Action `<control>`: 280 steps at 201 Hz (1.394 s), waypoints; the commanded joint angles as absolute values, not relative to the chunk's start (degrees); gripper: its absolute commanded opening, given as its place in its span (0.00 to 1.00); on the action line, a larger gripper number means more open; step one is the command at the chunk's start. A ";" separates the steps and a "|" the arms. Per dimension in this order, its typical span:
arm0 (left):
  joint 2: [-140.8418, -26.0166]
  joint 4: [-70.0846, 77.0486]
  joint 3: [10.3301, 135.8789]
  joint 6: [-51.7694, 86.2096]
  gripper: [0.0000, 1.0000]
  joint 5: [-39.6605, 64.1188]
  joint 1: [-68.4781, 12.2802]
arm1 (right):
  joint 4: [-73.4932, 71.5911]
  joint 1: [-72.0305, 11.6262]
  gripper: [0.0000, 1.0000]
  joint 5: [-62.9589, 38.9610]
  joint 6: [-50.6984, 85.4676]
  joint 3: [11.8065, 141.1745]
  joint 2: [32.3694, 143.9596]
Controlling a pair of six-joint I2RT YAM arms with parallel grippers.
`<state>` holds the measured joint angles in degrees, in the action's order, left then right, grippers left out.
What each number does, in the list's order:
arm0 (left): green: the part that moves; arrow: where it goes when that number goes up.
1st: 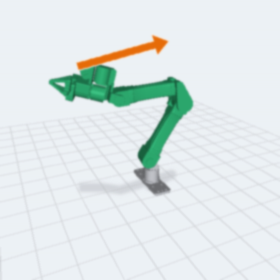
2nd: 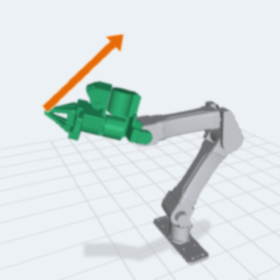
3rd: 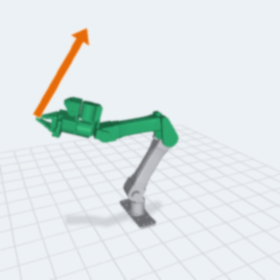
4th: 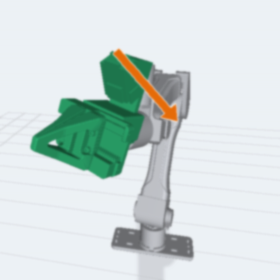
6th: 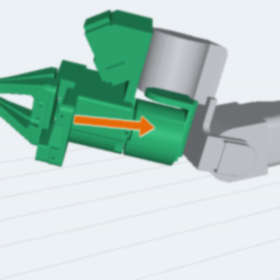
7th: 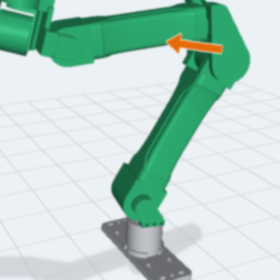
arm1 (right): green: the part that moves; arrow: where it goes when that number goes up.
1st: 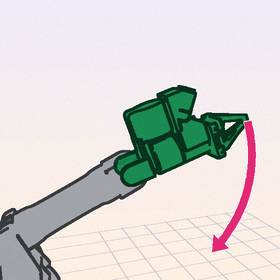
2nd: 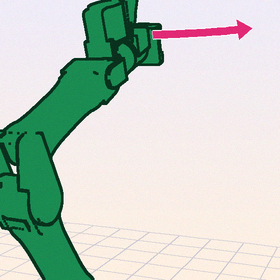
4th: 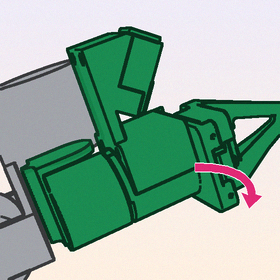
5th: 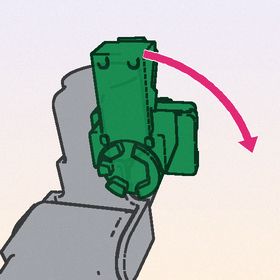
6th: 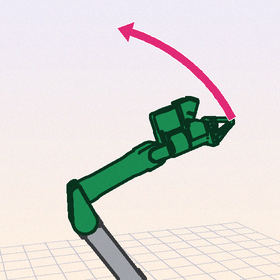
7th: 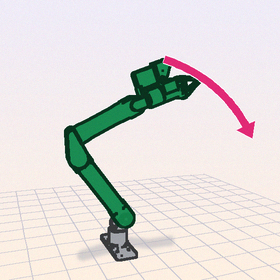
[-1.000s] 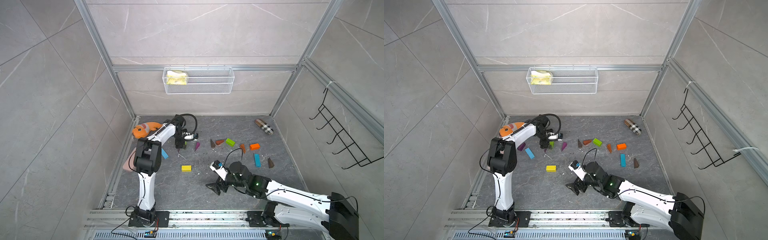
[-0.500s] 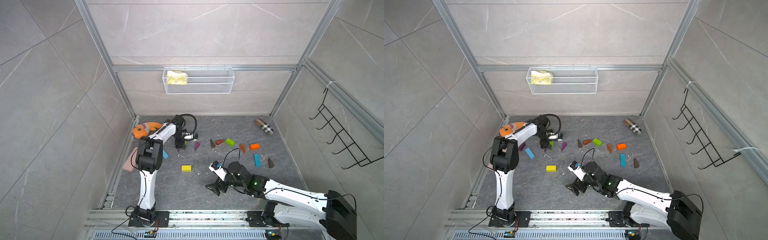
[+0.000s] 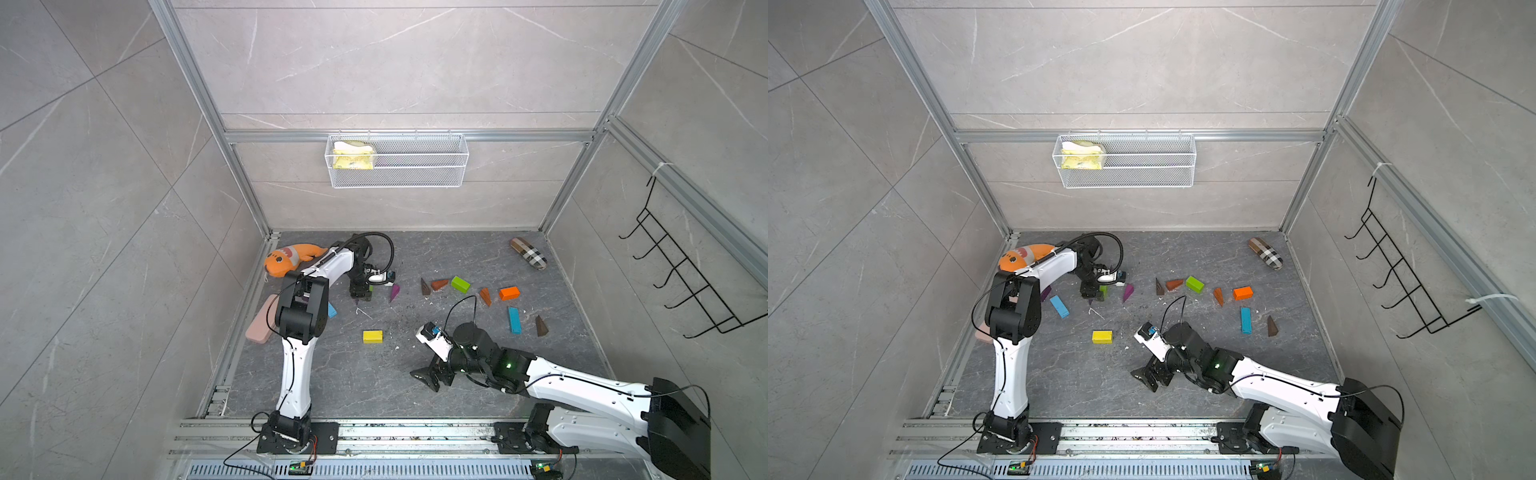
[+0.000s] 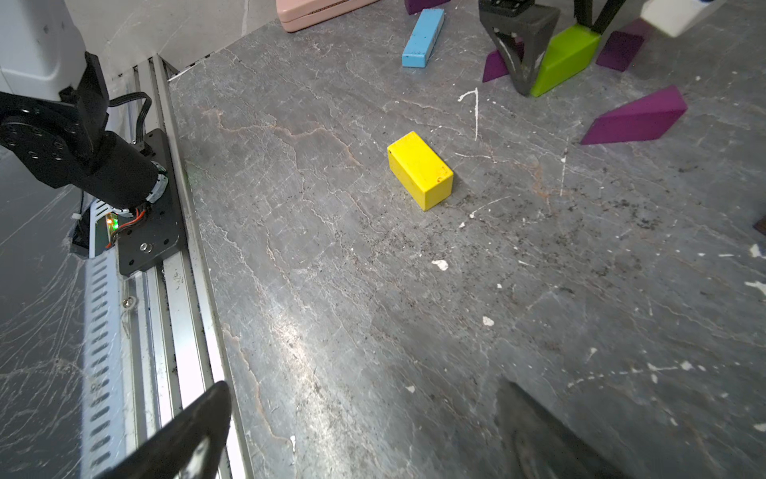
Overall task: Assemble a small pinwheel with building blocks
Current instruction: Pick up the building block from the center of the board, then assemble the building block at the center of the board.
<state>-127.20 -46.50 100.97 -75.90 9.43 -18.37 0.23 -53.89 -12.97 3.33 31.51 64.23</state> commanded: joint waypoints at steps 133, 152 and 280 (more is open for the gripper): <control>-102.28 -38.61 89.90 -37.63 0.59 10.89 -23.28 | 2.58 -54.15 1.00 -4.91 7.75 32.37 60.31; -97.52 -41.34 87.96 -21.63 0.58 3.65 -25.31 | 4.14 -54.22 1.00 -2.01 10.70 32.17 60.02; -73.95 -55.04 54.91 59.05 0.56 -18.06 -47.40 | -4.11 -54.32 1.00 -13.15 7.11 22.88 53.60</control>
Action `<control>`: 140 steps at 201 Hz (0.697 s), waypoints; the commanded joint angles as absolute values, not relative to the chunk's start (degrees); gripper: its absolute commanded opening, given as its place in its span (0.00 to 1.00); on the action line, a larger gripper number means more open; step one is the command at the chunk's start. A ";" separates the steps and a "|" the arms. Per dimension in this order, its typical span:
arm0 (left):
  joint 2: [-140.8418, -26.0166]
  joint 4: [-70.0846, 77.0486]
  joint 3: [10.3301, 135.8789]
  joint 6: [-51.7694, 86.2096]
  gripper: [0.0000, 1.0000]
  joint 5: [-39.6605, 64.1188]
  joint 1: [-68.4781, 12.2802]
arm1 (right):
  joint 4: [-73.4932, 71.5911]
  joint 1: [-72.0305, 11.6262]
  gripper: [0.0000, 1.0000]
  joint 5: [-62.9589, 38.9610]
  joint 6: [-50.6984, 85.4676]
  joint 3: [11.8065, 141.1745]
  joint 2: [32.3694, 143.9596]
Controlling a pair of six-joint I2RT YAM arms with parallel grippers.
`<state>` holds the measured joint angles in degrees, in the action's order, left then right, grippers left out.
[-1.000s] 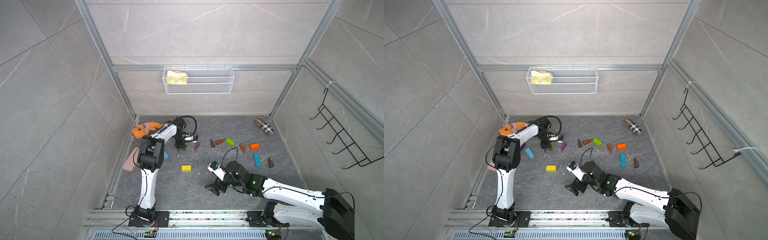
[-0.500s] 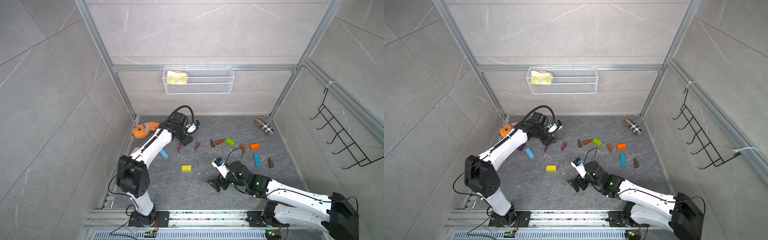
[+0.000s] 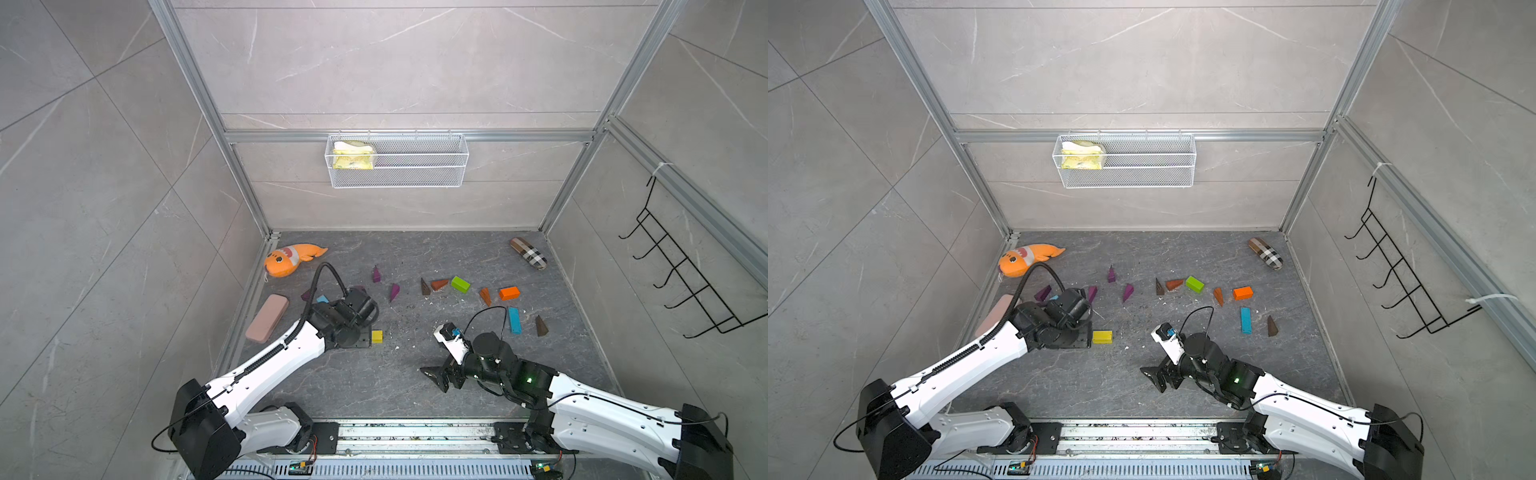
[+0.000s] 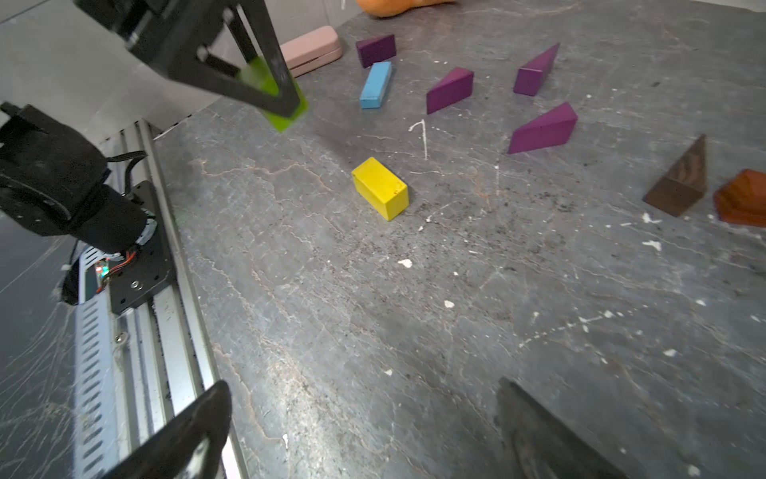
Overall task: Assemble a small pinwheel with building blocks
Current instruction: Assemble the building block at the center of the board.
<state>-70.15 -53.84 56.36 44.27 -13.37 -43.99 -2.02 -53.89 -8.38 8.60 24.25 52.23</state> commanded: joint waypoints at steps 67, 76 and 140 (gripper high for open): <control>-88.97 -48.12 58.54 58.14 0.58 -16.23 -49.13 | -6.95 -54.67 1.00 -14.51 11.00 16.81 48.01; -90.03 -47.17 58.79 57.57 0.58 -16.26 -49.13 | -6.77 -54.60 1.00 -14.42 11.07 16.70 47.83; -94.56 -42.59 59.55 54.57 0.59 -15.73 -49.13 | -7.73 -54.60 1.00 -15.62 10.87 16.78 49.16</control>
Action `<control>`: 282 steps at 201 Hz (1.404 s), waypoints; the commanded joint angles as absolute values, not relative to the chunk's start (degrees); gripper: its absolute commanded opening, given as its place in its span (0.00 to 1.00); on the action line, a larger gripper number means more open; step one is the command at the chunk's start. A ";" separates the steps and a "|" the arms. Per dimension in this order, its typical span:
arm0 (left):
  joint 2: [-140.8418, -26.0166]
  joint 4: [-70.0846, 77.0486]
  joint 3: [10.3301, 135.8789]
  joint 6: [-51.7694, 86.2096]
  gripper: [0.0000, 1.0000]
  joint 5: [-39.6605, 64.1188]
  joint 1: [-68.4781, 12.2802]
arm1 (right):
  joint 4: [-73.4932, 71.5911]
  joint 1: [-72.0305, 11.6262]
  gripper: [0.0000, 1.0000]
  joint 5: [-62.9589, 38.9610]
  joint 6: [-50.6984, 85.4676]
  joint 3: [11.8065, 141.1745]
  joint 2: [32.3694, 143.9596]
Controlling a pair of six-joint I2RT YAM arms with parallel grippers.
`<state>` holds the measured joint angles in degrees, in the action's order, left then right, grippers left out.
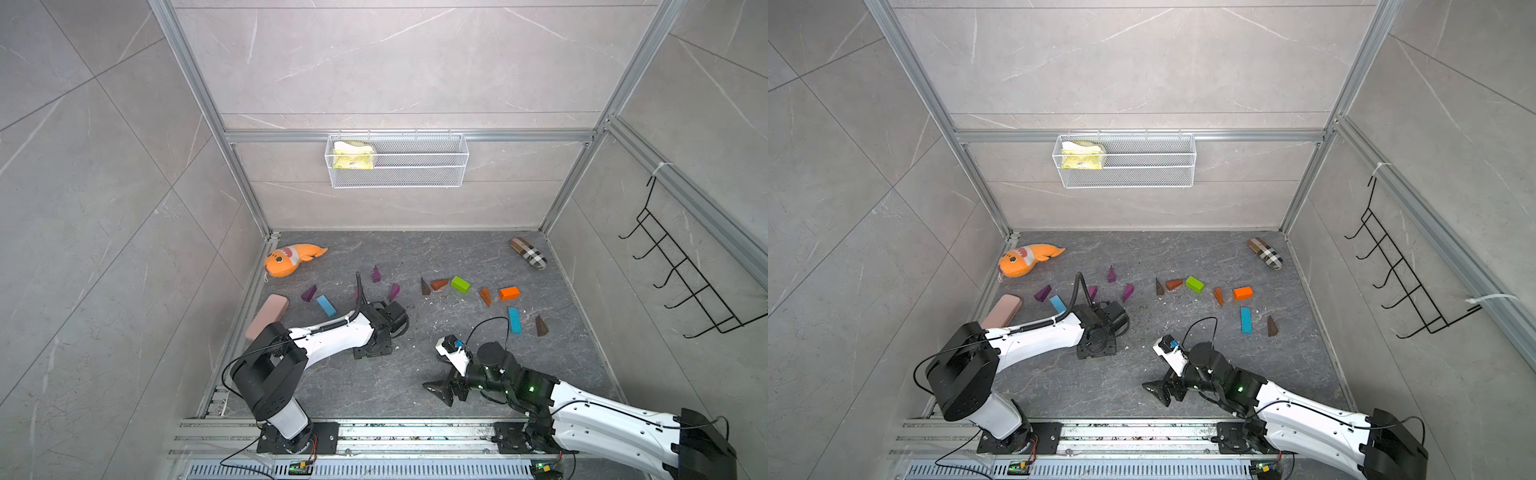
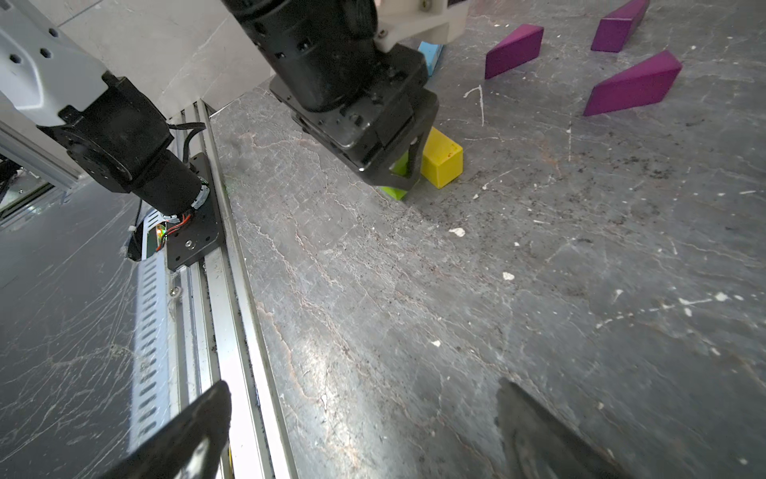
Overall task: Assemble a small pinwheel with building blocks
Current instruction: Assemble the building block at the center of the board.
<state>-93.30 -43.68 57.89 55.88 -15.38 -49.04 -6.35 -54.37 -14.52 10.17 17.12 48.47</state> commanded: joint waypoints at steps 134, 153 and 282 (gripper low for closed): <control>-95.89 -42.09 57.35 50.19 0.59 -17.50 -49.18 | -8.09 -54.60 1.00 -15.97 10.52 17.23 51.32; -96.08 -41.93 57.21 50.40 0.59 -18.04 -49.13 | -8.17 -54.58 1.00 -16.04 10.55 17.29 51.59; -97.47 -41.40 57.58 51.50 0.61 -18.21 -49.04 | -8.70 -54.65 1.00 -16.90 10.31 17.67 53.17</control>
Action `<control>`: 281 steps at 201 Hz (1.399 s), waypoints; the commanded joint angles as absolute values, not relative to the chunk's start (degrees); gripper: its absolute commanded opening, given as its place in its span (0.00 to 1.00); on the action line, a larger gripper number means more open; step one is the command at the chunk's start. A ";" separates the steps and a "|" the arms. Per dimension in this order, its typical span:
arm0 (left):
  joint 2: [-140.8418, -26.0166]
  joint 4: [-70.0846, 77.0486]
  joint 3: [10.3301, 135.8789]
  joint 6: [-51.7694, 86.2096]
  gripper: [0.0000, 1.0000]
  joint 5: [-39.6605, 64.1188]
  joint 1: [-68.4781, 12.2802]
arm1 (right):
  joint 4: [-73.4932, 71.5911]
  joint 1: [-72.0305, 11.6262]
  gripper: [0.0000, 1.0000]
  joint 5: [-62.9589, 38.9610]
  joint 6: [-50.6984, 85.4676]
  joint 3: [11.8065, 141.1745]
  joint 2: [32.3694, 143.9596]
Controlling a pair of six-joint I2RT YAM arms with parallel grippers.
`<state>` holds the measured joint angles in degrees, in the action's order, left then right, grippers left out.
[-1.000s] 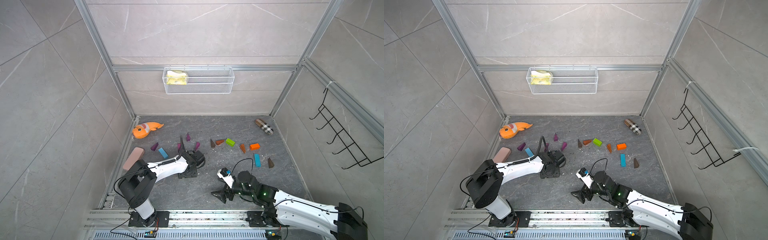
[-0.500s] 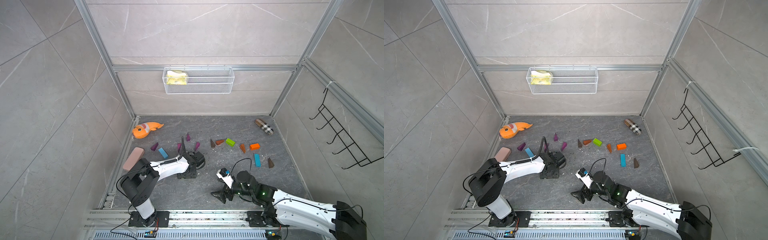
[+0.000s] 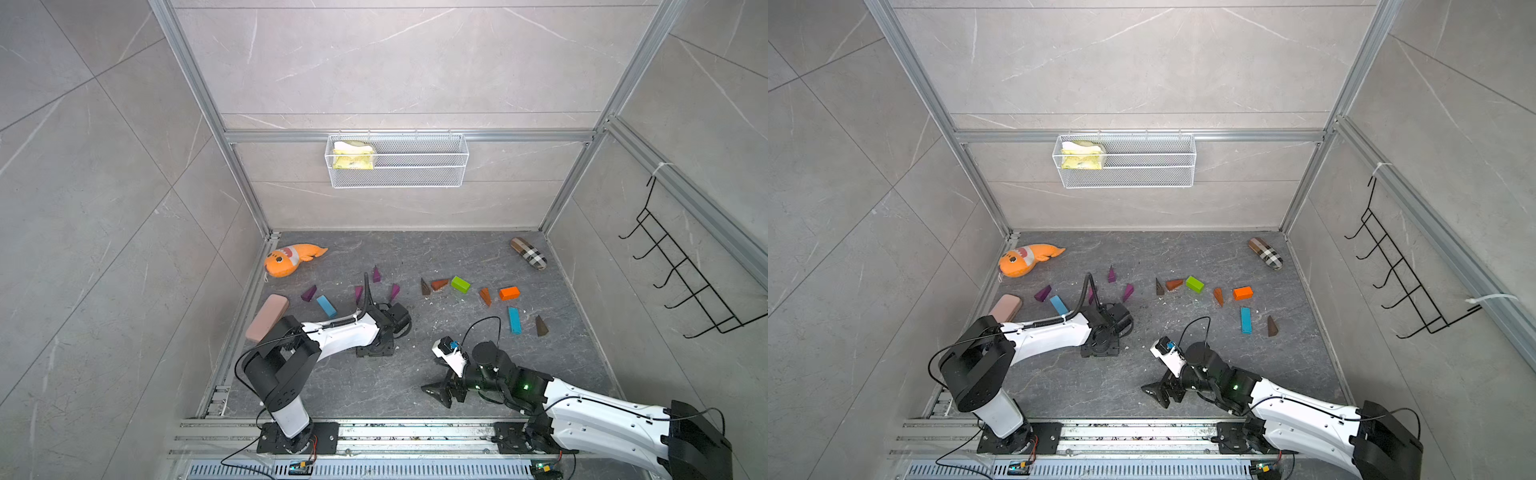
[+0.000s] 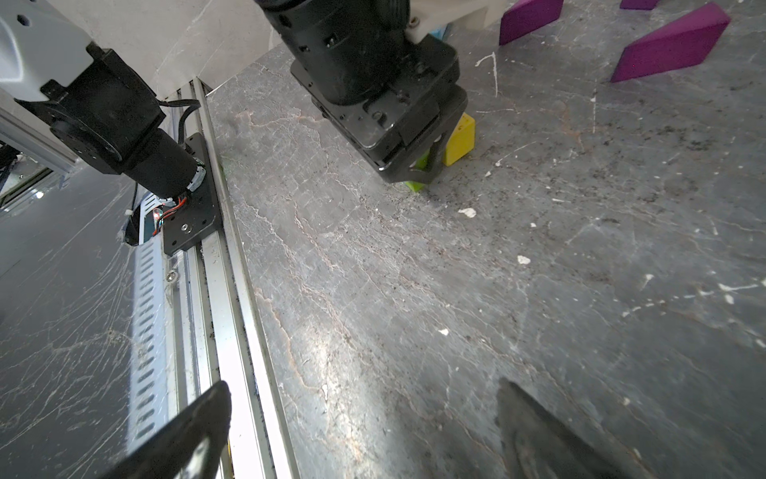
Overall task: Assemble a small pinwheel with building blocks
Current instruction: Assemble the building block at the center of the board.
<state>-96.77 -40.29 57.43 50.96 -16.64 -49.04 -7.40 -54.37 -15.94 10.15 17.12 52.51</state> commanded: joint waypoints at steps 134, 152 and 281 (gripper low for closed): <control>-97.65 -39.68 57.70 51.08 0.62 -18.07 -47.90 | -9.05 -54.59 1.00 -17.40 10.12 17.93 54.27; -97.73 -39.85 57.62 50.89 0.62 -18.32 -47.73 | -9.14 -54.60 1.00 -17.53 10.12 18.05 54.49; -99.44 -40.56 59.15 49.13 0.72 -18.61 -47.37 | -9.49 -54.58 1.00 -18.24 9.90 18.50 56.07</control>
